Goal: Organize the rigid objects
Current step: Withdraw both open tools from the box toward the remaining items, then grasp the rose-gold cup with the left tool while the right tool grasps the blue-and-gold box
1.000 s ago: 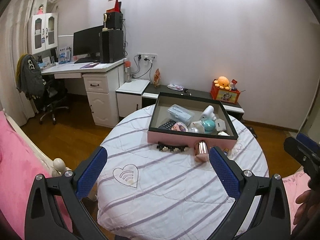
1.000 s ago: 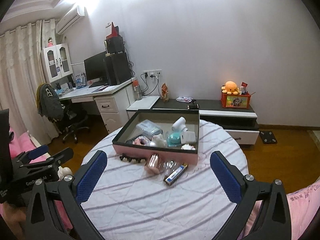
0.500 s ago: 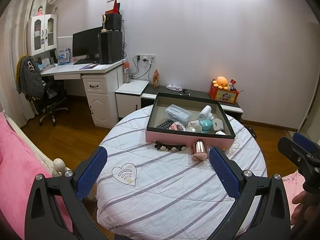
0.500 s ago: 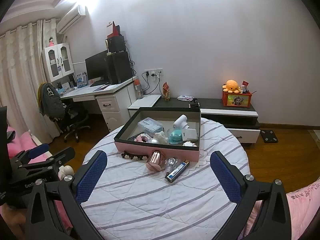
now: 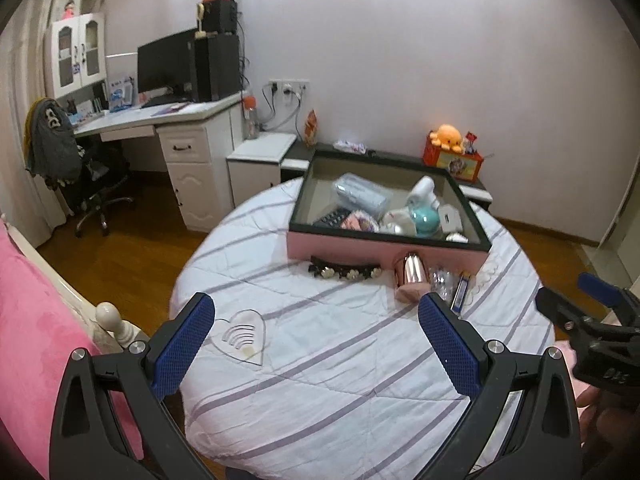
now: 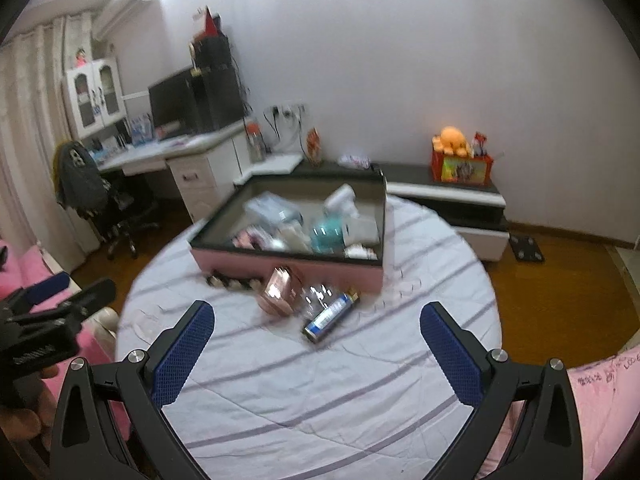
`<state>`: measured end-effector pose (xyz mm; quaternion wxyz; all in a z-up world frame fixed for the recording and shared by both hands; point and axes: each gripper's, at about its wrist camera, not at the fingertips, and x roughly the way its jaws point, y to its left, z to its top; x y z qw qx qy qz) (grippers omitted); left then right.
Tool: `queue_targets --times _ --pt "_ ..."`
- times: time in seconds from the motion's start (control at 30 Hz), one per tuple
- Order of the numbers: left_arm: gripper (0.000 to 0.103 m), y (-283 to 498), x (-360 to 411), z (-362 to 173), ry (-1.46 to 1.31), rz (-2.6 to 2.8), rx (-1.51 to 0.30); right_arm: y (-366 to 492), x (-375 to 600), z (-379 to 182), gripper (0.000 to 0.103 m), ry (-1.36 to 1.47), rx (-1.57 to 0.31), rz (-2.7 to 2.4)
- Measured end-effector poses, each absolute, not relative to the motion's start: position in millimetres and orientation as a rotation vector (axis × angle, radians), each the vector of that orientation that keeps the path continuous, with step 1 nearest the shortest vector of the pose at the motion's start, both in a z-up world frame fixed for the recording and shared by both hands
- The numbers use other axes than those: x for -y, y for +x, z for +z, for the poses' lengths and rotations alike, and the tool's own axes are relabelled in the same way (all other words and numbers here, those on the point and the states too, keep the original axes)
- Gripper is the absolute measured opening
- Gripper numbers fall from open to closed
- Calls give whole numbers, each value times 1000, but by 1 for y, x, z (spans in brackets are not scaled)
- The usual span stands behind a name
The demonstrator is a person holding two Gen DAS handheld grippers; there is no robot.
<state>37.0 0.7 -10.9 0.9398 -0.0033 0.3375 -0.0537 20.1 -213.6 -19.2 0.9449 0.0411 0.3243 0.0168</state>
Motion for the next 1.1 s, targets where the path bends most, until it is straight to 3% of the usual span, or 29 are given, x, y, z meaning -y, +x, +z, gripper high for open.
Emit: queue_targets --times 0.3,0.67,0.8,0.93,1.1 --pt "103 82 22 -54 10 -144 -769 63 225 -80 103 99 -808 11" --pt "103 123 56 -84 34 -209 -811 101 243 -110 102 168 -854 -28" --pt "103 137 70 -92 42 -230 -825 115 246 -115 94 189 -864 -28" --pt "103 146 79 -98 39 -244 -835 126 247 -122 76 203 -881 -18" --pt "103 158 81 -106 20 -241 -856 130 250 -123 74 193 -899 -18"
